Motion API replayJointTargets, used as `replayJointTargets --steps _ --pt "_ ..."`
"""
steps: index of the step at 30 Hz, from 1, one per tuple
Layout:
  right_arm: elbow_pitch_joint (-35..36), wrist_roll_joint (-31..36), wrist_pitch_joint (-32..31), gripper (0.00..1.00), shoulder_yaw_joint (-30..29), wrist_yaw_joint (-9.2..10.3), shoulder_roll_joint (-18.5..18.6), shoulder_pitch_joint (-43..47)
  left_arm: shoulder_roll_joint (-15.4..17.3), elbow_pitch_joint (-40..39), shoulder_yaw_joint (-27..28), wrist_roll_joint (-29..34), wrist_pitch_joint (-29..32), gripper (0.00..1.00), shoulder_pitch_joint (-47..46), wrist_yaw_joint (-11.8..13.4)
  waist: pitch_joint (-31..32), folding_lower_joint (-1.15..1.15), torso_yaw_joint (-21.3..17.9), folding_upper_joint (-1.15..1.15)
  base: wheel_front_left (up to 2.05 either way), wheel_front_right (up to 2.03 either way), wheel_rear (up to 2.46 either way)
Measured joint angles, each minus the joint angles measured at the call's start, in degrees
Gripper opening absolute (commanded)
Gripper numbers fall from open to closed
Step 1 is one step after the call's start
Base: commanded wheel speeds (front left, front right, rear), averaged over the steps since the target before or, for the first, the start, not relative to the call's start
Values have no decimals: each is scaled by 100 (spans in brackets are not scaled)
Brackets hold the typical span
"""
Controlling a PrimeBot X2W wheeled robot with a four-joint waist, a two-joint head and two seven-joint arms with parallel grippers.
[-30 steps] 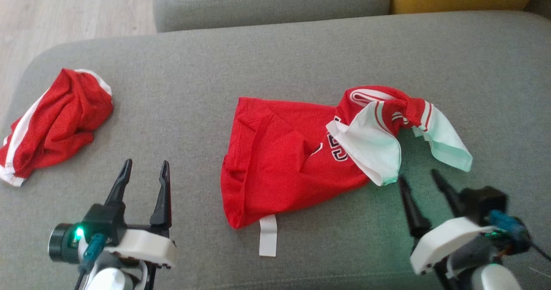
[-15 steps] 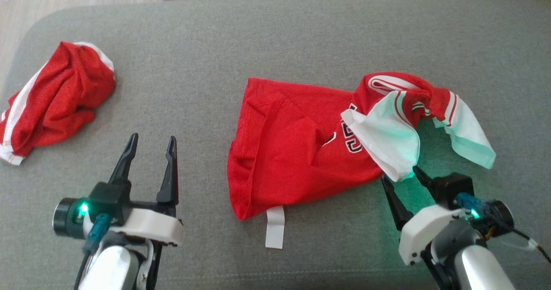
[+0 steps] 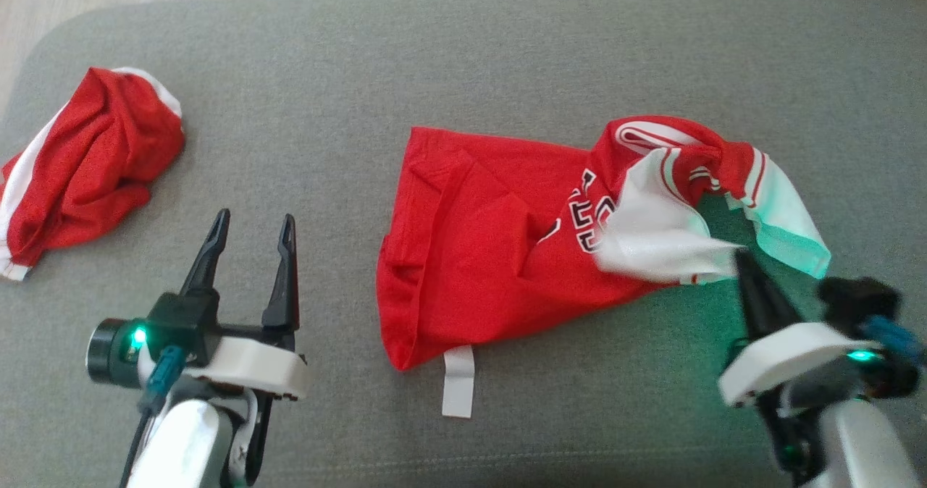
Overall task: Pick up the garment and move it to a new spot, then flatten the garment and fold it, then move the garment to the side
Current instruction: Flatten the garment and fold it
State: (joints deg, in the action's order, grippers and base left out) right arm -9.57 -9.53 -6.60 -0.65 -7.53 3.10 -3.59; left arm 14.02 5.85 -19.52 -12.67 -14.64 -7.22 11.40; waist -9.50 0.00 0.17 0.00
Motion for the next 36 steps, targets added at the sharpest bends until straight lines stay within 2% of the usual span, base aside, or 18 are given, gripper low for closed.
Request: replayJointTargets --steps 2,8,13,14,15,18,21,24,28,33,36 --pt "-11 -200 69 0 -350 0 -52 2 -1 9 3 0 0 100 0 0 32 0 -34 0 0 0 0" --pt "-559 -1967 434 0 -1137 0 -55 2 -1 18 13 0 0 100 2 -2 112 0 -158 0 0 0 0" --pt "-1118 -2372 509 0 -1283 0 -60 -9 1 18 15 0 0 100 3 -4 110 0 -222 0 0 0 0" --pt "-1261 -2408 509 40 -1307 0 -62 -24 1 18 15 0 0 100 3 -5 101 0 -233 0 0 0 0" --pt "-1392 -2523 509 100 -1317 0 -63 -58 1 18 15 0 0 100 3 -5 94 0 -243 0 0 0 0" --pt "-1527 -2397 624 100 -1310 0 -65 -132 -1 19 14 0 0 100 3 -5 64 0 -272 0 0 0 0" --pt "-1283 -1975 726 100 -1277 0 -66 -142 -3 19 14 0 0 100 3 -4 59 0 -273 0 0 0 0" --pt "-735 -1143 762 100 -1245 0 -53 -27 -9 19 14 0 0 100 3 -3 66 0 -266 0 0 0 0" --pt "131 -374 769 100 -1128 0 -31 438 -9 19 30 0 0 100 8 8 106 0 -268 0 0 0 0" --pt "1055 68 865 100 -641 0 58 635 -10 -25 60 20 -1 100 59 98 200 0 -282 0 0 0 0" --pt "1356 187 864 100 -289 0 78 649 -8 -36 71 51 -1 100 214 136 285 0 -281 0 0 0 0"
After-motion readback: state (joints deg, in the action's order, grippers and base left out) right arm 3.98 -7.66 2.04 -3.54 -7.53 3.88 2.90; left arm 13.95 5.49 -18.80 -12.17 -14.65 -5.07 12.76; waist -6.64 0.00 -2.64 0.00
